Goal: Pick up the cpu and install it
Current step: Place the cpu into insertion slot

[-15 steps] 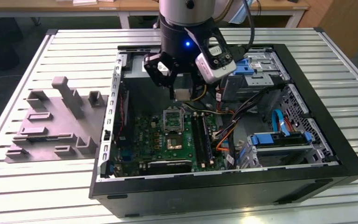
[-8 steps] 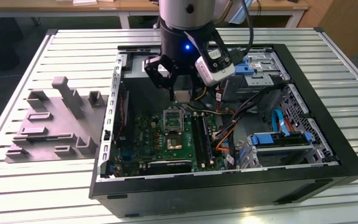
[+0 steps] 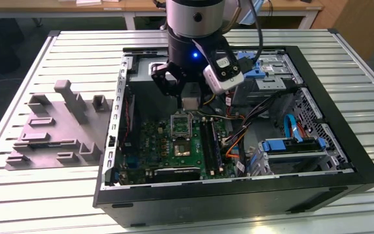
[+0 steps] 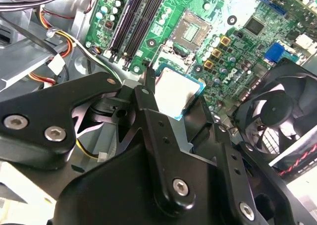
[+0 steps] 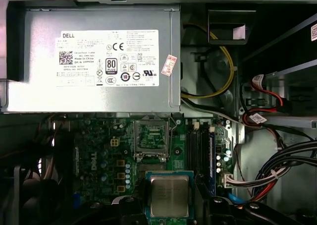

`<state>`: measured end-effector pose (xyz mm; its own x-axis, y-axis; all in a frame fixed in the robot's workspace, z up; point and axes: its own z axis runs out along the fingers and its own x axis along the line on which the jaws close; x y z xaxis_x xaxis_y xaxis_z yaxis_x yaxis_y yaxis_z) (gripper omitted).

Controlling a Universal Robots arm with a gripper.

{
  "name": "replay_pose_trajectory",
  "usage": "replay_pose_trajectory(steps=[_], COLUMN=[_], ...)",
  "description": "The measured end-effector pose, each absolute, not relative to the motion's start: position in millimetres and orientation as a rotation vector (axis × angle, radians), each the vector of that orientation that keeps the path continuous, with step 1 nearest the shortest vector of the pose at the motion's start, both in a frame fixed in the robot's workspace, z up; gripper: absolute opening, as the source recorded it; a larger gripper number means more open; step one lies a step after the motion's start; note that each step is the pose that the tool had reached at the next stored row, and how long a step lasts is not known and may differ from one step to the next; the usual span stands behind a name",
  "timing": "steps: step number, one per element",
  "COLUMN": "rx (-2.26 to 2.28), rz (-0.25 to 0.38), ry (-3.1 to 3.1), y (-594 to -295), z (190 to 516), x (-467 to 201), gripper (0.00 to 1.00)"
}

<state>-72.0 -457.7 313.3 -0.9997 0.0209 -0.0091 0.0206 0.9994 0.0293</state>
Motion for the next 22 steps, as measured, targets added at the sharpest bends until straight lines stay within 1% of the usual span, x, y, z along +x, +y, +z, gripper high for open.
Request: replay_pose_trajectory(steps=[22], rx=[0.032], rz=[0.046], ry=[3.132], y=[-457.8], z=[310.3], x=[-75.8], gripper=[0.47])
